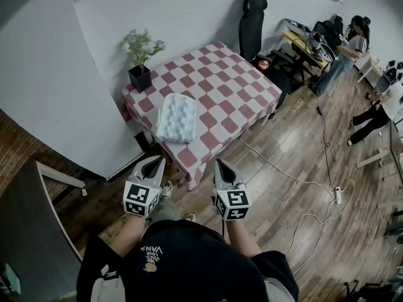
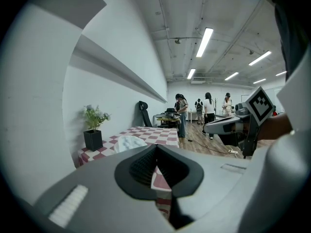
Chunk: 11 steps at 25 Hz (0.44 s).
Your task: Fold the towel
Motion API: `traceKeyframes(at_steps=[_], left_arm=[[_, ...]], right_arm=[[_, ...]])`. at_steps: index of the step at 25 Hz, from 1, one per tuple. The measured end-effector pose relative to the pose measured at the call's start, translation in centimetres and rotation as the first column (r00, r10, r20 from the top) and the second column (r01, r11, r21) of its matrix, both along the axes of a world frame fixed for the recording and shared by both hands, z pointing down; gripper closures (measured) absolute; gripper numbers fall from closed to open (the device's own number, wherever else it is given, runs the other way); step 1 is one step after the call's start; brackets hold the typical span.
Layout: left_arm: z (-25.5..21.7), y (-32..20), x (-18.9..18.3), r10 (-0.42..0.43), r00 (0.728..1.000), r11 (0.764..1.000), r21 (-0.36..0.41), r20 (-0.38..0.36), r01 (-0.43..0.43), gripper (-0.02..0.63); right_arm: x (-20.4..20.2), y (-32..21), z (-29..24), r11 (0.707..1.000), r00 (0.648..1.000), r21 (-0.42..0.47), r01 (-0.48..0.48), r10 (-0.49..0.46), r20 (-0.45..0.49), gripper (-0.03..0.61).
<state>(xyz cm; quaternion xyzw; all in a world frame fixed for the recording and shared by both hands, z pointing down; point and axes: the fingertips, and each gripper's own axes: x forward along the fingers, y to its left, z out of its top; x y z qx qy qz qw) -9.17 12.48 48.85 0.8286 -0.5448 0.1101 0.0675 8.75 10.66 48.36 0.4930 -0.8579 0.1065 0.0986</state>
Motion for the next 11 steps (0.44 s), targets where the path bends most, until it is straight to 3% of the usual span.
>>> traceKeyframes(at_steps=[11], left_arm=[[0.40, -0.67, 0.20, -0.009, 1.000, 1.000, -0.021, 0.002, 0.009, 0.612]], right_arm=[[0.04, -0.81, 0.43, 1.000, 1.000, -0.017, 0.014, -0.014, 0.003, 0.574]])
